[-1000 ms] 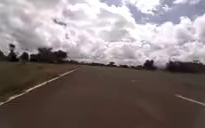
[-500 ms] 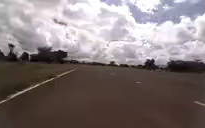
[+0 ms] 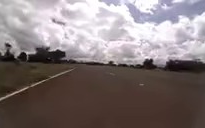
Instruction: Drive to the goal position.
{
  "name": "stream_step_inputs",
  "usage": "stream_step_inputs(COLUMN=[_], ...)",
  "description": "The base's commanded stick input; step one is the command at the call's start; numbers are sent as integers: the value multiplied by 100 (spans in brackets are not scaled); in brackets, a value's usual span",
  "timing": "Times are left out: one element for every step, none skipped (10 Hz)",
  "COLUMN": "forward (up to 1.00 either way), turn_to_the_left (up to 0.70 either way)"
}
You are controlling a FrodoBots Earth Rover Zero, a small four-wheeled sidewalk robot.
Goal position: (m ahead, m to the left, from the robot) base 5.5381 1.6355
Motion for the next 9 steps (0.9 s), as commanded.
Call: stream_step_inputs(forward=[100, 100, 100, 100, 100, 100, 100, 100, 100], turn_to_the_left=[0, -1, -1, -2, -2, -3, -33, -37, -32])
